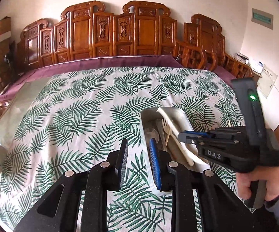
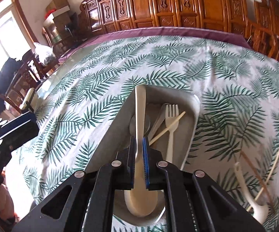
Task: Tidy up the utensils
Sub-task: 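Lower the fork into the tray and open the left gripper while the right releases the spoon there, then move the right gripper to the pile and grasp another white plastic spoon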
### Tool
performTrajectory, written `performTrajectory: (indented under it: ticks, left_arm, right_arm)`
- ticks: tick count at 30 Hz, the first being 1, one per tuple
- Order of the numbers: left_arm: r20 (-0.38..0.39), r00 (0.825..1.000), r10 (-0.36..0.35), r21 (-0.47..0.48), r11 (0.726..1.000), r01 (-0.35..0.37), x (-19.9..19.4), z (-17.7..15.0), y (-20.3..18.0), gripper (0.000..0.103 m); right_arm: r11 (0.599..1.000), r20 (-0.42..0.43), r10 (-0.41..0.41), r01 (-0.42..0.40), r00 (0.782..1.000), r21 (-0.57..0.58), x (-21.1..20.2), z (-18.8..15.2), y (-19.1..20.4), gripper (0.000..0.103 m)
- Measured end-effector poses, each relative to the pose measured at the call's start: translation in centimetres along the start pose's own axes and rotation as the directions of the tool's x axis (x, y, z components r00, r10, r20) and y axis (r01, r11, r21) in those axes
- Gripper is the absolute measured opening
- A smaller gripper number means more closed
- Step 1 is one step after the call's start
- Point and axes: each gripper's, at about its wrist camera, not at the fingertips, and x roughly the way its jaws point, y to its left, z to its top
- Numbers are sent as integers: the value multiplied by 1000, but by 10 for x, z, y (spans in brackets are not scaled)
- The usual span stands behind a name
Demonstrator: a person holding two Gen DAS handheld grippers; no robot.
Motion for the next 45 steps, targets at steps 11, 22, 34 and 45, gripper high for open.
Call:
performTrajectory:
  ticks: [11, 22, 34, 45]
  left_arm:
    - [27, 1000, -14, 32, 999, 13, -18, -1, -15, 29]
    - [23, 997, -70, 96, 993, 68, -19, -12, -54, 71]
    - [-30, 993, -112, 162, 980, 115, -3, -28, -102, 83]
    - [-63, 990, -124, 177, 975, 133, 10, -34, -124, 83]
  right_arm:
    - [997, 47, -61, 64, 997, -45, -38, -11, -23, 9]
    - [974, 81, -218, 222, 973, -45, -114, -51, -107, 9]
    - [970, -38, -243, 241, 969, -44, -99, -82, -165, 30]
    - [968, -209, -233, 206, 950, -146, -40, -92, -163, 30]
